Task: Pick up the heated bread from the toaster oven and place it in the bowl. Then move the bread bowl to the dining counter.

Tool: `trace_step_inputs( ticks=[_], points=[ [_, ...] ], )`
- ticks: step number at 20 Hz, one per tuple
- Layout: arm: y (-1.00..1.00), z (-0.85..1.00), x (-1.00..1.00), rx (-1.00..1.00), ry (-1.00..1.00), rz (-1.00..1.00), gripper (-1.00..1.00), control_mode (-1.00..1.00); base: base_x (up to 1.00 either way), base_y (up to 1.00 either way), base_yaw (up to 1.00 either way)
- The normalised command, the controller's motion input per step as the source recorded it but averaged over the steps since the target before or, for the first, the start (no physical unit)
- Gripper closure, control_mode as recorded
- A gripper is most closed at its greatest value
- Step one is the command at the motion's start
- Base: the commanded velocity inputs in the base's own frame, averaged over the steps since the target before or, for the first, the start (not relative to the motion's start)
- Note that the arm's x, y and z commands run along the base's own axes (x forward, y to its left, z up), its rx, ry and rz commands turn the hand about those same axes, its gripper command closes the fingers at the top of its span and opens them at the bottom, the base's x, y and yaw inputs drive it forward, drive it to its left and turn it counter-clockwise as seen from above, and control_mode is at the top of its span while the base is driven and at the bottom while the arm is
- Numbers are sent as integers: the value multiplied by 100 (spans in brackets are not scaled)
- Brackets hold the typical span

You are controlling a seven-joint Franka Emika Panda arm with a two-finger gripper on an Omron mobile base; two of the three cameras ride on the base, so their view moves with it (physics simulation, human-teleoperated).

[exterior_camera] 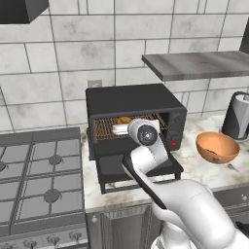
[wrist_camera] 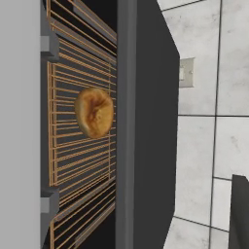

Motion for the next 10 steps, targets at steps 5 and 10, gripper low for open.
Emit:
trace_step_inputs(
  ticks=[5, 10],
  points=[
    [0, 0, 0, 0, 0, 0, -100, -100, 0, 0, 0],
    [0, 0, 0, 0, 0, 0, -100, -100, 0, 0, 0]
  ],
)
